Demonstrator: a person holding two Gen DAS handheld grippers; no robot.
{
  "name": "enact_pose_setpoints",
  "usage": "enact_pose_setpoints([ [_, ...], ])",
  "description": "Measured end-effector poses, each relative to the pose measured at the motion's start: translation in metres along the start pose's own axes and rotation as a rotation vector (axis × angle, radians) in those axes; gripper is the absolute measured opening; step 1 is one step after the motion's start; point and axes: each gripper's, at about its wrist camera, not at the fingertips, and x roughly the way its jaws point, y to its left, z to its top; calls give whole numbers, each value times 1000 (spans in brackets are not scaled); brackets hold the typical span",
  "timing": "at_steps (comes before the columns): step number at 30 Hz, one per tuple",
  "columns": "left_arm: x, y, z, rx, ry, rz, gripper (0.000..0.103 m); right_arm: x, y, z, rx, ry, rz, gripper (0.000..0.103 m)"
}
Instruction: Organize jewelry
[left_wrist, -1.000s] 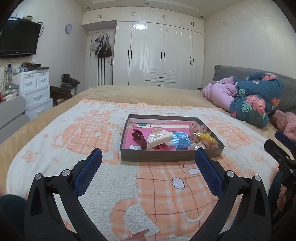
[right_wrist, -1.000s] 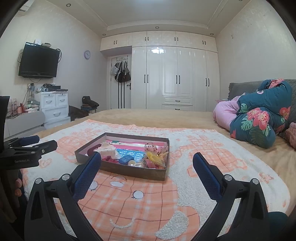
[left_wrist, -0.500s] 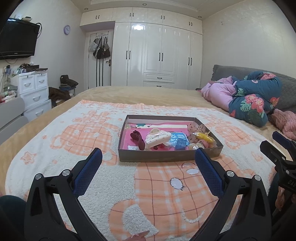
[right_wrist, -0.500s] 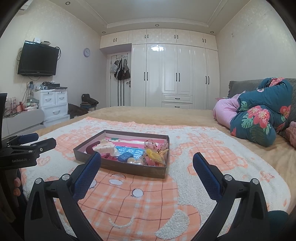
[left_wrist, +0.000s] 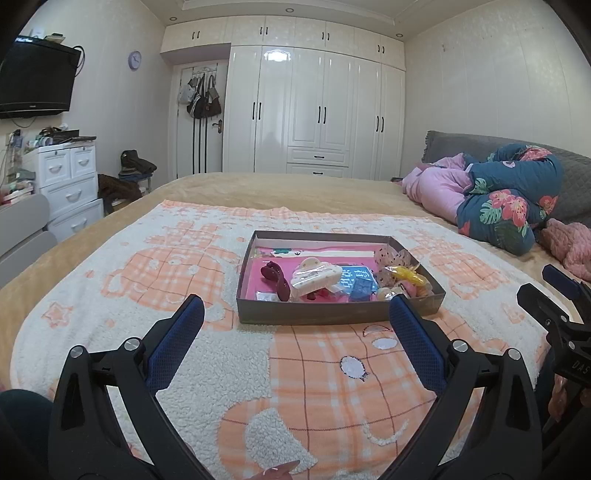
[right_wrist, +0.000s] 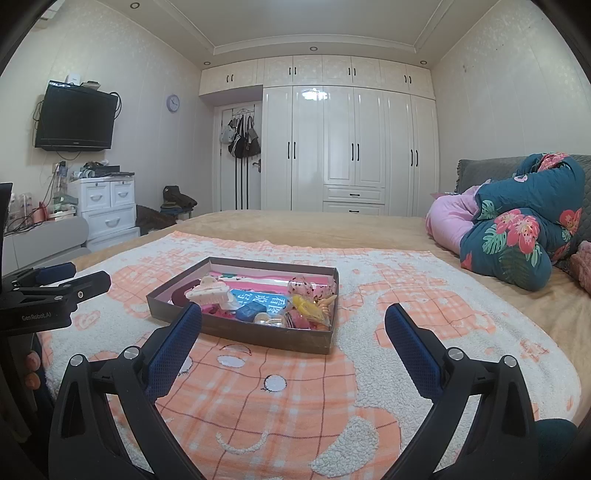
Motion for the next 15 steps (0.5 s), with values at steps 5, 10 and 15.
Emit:
enact_pose_setpoints([
  [5, 0, 0, 0, 2, -2, 1, 92, 0, 0, 0, 1, -1, -1, 97],
  [10, 0, 0, 0, 0, -2, 0, 92, 0, 0, 0, 1, -1, -2, 97],
  [15, 0, 0, 0, 1, -2, 2, 92, 1, 0, -1, 5, 1, -3, 97],
])
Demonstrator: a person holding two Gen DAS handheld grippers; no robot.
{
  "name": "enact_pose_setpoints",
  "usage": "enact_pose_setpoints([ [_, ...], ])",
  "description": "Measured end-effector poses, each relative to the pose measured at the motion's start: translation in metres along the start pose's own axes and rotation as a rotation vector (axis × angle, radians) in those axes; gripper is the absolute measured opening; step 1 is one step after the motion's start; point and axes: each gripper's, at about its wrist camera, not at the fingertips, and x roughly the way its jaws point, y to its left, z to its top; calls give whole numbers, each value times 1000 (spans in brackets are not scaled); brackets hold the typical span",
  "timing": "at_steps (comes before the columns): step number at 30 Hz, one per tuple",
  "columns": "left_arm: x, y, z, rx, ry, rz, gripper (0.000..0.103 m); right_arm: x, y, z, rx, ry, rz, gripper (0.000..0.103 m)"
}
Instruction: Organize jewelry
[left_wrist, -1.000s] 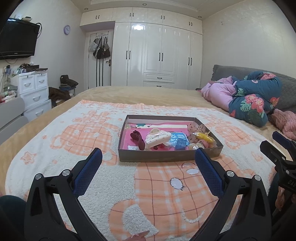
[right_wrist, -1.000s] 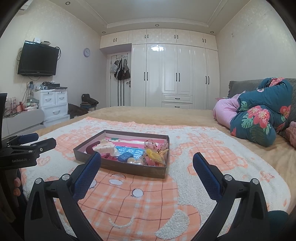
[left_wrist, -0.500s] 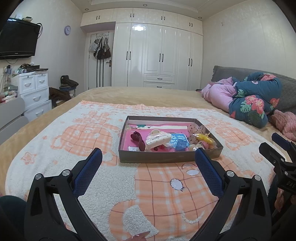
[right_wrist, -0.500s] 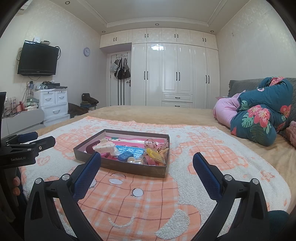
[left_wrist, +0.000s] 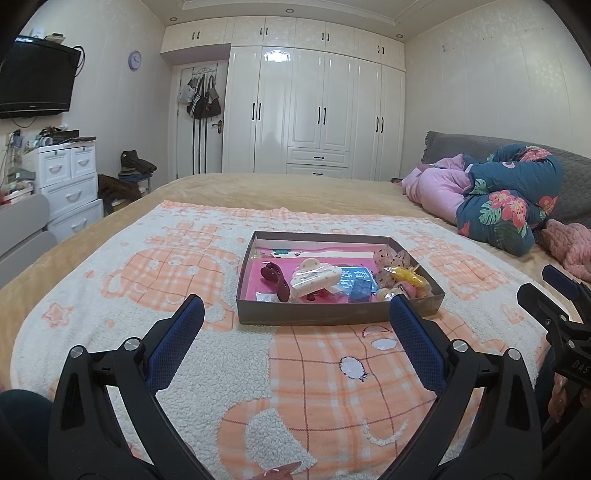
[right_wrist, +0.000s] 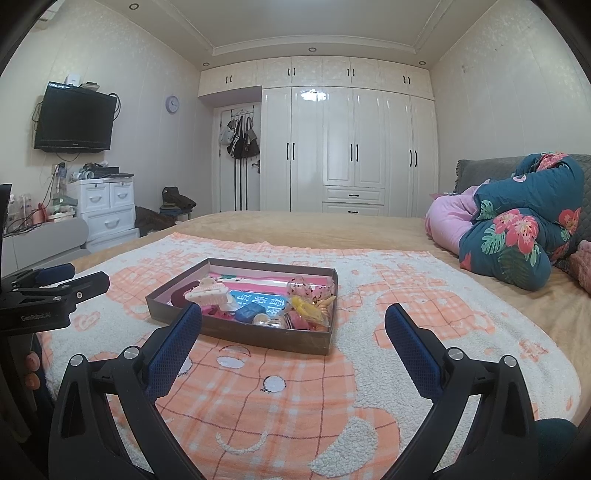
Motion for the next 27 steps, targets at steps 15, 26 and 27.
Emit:
enact_pose_setpoints([
  [15, 0, 0, 0, -1, -1, -1, 92, -1, 1, 0, -1, -3, -1, 97],
  [26, 0, 0, -1, 0, -2, 0, 92, -2, 1, 1, -2, -4, 0, 97],
  [27, 0, 0, -1, -1, -1, -1, 92, -2, 1, 1, -3, -3, 0, 97],
])
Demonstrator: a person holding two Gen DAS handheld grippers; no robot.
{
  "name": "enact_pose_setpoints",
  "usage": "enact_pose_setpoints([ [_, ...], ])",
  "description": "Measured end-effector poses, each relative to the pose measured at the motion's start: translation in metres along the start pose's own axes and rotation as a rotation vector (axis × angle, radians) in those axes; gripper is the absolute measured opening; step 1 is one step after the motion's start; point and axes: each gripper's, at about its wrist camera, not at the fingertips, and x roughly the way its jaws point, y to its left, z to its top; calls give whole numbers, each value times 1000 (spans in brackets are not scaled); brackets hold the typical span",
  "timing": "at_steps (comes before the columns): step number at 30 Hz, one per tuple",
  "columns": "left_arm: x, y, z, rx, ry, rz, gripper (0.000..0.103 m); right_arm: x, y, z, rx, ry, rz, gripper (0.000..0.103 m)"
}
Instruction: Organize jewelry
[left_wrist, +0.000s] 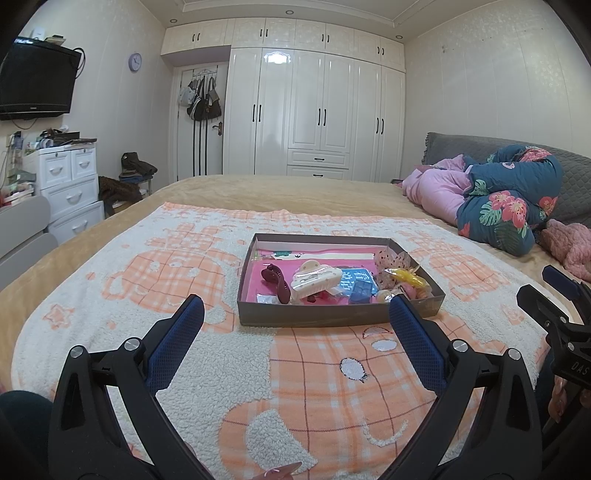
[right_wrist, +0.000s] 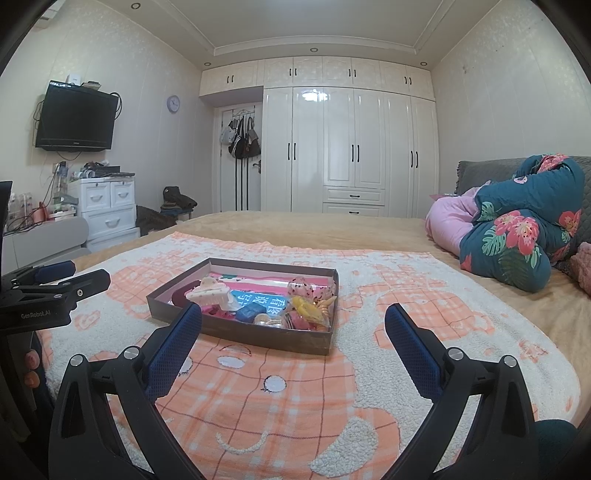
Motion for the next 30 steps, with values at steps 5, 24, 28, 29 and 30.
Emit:
enact_pose_setpoints([
  [5, 0, 0, 0, 0, -1, 2, 92, 0, 0, 0, 1, 0, 1, 97],
  [24, 1, 0, 3, 0, -4, 1, 92, 0, 0, 0, -1, 2, 0, 97],
  [28, 0, 0, 2, -1, -3, -1, 92, 0, 0, 0, -1, 2, 0, 97],
  [29, 0, 0, 2, 0, -3, 0, 92, 0, 1, 0, -2, 2, 1, 97],
  [30, 1, 0, 2, 0, -3, 0, 92, 0, 1, 0, -1, 2, 1, 97],
])
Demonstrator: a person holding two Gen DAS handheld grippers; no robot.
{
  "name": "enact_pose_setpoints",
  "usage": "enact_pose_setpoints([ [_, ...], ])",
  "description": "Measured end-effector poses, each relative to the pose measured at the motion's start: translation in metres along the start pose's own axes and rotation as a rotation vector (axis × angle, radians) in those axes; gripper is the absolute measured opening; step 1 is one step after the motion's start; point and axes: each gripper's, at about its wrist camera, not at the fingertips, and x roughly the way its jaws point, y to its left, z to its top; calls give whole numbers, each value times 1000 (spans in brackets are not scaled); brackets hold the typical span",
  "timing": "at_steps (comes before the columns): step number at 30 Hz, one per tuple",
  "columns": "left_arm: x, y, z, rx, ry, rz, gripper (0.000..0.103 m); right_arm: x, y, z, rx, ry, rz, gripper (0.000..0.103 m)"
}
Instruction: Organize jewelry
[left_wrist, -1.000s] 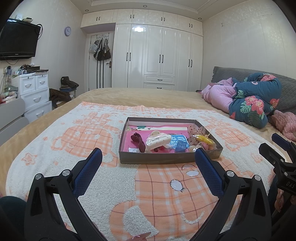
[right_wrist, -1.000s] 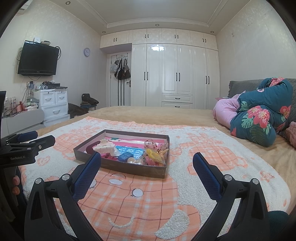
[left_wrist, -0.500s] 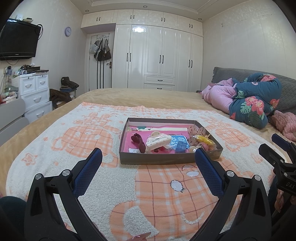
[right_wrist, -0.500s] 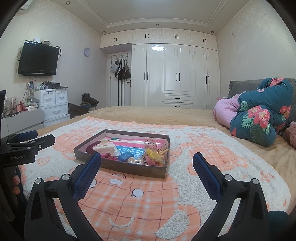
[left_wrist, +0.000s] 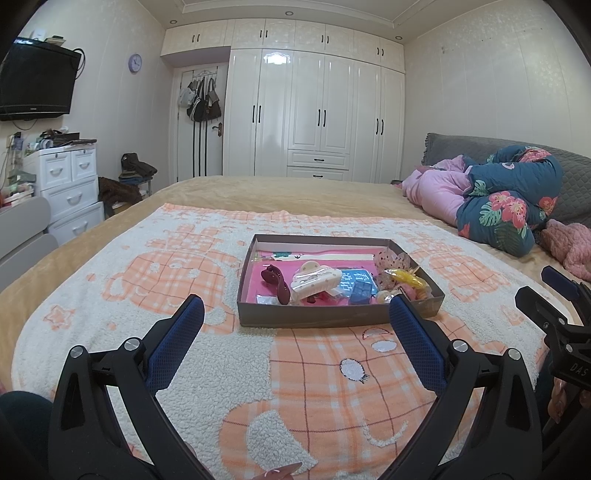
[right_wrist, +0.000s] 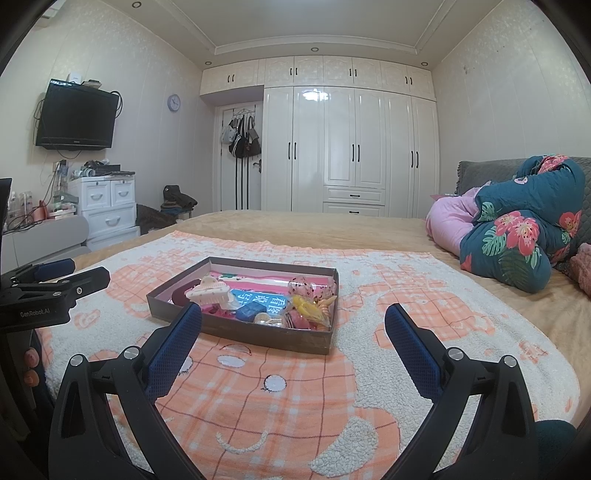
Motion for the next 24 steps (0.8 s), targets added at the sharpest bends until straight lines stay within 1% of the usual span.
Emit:
enact_pose_setpoints([
  [14, 3, 0, 2, 0, 19, 7, 92, 4, -3, -2, 4, 16, -6, 97],
  [17, 12, 9, 3, -35, 54, 29, 92, 8, -9, -1, 32, 30, -10, 97],
  [19, 23, 21, 4, -73, 92, 52, 92, 17, -24, 2, 82, 52, -32, 97],
  [20, 34, 32, 6, -99, 126, 75, 92, 24, -33, 4, 112, 73, -49, 97],
  [22, 55, 51, 11, -134, 174, 122, 92, 52, -64, 11, 178, 149, -136, 97],
  [23, 69, 66, 14, -164, 201, 142, 92, 70, -81, 13, 203, 210, -187, 97],
  [24, 88, 85, 19, -195, 243, 210, 92, 100, -110, 14, 235, 304, -282, 97],
])
